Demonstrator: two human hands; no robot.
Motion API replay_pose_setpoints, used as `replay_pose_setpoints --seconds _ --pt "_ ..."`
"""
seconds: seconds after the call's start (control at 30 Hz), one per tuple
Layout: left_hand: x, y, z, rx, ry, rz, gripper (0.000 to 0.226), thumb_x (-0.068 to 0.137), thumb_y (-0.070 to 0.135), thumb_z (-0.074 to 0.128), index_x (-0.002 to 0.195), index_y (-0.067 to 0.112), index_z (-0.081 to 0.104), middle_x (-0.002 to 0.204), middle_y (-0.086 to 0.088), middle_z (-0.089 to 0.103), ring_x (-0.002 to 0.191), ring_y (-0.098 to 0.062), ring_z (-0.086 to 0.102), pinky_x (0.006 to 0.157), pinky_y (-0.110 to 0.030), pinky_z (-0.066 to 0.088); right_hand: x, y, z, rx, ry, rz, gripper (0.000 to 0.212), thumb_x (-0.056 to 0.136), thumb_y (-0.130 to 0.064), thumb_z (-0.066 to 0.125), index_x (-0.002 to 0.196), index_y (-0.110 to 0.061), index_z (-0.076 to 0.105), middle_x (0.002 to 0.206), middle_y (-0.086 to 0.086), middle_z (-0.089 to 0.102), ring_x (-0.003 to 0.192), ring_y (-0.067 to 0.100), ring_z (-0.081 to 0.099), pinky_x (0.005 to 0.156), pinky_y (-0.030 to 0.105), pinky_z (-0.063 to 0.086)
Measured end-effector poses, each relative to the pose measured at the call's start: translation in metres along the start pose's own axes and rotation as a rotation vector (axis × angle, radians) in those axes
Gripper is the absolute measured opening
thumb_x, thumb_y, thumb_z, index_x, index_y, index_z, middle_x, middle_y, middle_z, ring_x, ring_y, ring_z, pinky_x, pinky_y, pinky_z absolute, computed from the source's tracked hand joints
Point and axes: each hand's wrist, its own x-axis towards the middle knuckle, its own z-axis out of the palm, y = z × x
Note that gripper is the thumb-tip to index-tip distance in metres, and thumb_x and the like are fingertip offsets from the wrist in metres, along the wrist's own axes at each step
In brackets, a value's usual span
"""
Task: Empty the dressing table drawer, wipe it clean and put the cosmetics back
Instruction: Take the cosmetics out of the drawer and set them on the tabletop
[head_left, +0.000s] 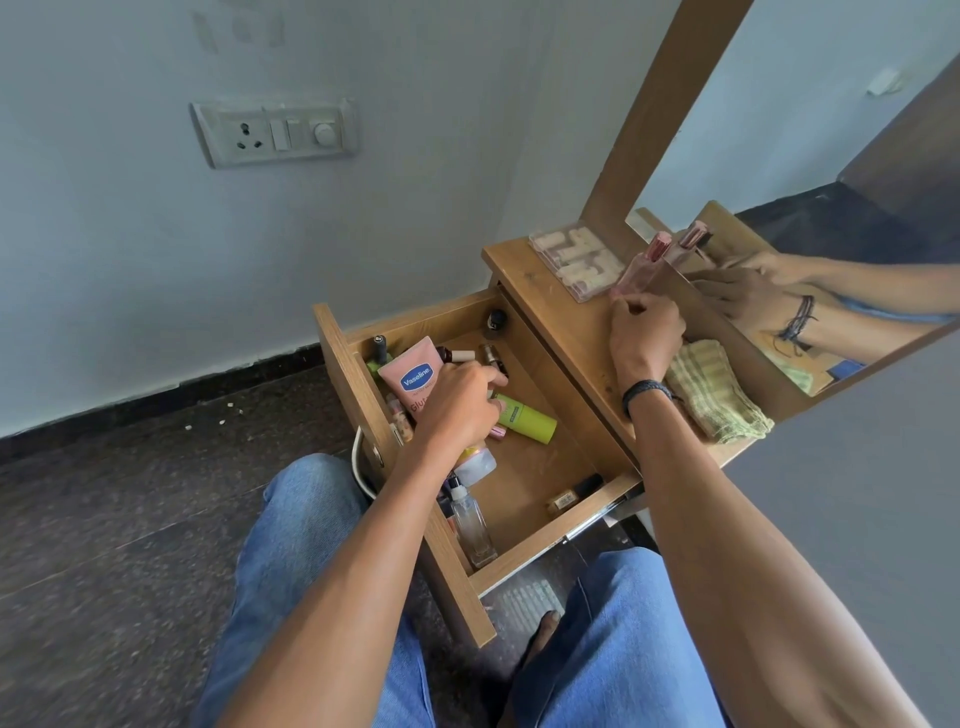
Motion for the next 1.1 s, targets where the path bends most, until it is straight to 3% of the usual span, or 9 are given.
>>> replay_pose_setpoints --seconds 0.1,0.2,0.37,0.53,0.73,0.97,1.1 --pt "0.000 0.000 0.000 -0.001 -0.003 -0.001 0.036 0.094 0.019 0.070 0.130 0.021 0.066 0.131 -0.003 0.062 0.122 -0.022 0.052 0.096 -0.042 0.051 -0.001 0.000 0.000 0.004 0.002 0.000 0.019 0.097 -0.021 0.063 0.103 -0.014 0.079 0.110 0.006 0.076 0.103 0.025 0.067 0.091 0.028 0.048" --pt "0.000 0.000 0.000 -0.006 0.002 0.003 0.037 0.093 0.019 0.071 0.130 0.020 0.066 0.131 -0.004 0.063 0.120 -0.022 0.055 0.095 -0.040 0.052 0.002 0.001 0.000 0.058 0.042 0.005 0.006 0.094 -0.021 0.067 0.099 -0.018 0.069 0.109 0.002 0.069 0.095 0.019 0.062 0.093 0.040 0.053" --pt "-0.001 0.000 -0.002 -0.012 0.014 0.010 0.038 0.093 0.020 0.071 0.130 0.020 0.066 0.130 -0.005 0.064 0.117 -0.021 0.058 0.093 -0.038 0.053 0.002 -0.002 0.001 0.110 0.051 0.022 0.033 0.091 -0.026 0.073 0.117 -0.020 0.053 0.119 -0.001 0.060 0.097 0.018 0.060 0.089 0.039 0.048" --pt "0.000 -0.001 -0.002 -0.016 0.015 0.005 0.037 0.093 0.020 0.071 0.130 0.020 0.066 0.130 -0.005 0.064 0.117 -0.021 0.058 0.093 -0.039 0.054 0.002 -0.001 0.004 0.105 0.019 0.034 0.045 0.090 -0.030 0.072 0.126 -0.025 0.047 0.122 -0.003 0.066 0.104 0.023 0.067 0.094 0.047 0.053" --pt "0.000 -0.002 0.000 -0.014 0.016 0.000 0.038 0.092 0.023 0.072 0.130 0.023 0.066 0.128 -0.005 0.064 0.115 -0.021 0.058 0.089 -0.039 0.056 0.001 -0.005 0.002 0.082 -0.022 0.050 0.060 0.088 -0.034 0.067 0.141 -0.032 0.039 0.132 -0.008 0.066 0.107 0.021 0.068 0.095 0.043 0.052" --pt "0.001 -0.003 0.001 -0.021 0.022 0.007 0.038 0.092 0.021 0.072 0.130 0.020 0.066 0.128 -0.005 0.064 0.114 -0.022 0.059 0.090 -0.039 0.056 -0.001 -0.007 -0.001 0.188 -0.005 0.081 0.058 0.084 -0.028 0.072 0.138 -0.025 0.051 0.118 -0.007 0.066 0.098 0.010 0.060 0.085 0.030 0.046" --pt "0.002 -0.003 0.002 -0.015 0.020 0.007 0.037 0.092 0.020 0.072 0.129 0.021 0.067 0.128 -0.004 0.064 0.114 -0.021 0.058 0.091 -0.040 0.055 -0.008 -0.007 -0.004 0.207 -0.005 0.022 0.043 0.077 -0.030 0.073 0.118 -0.024 0.064 0.108 -0.007 0.068 0.097 0.011 0.063 0.088 0.036 0.054"
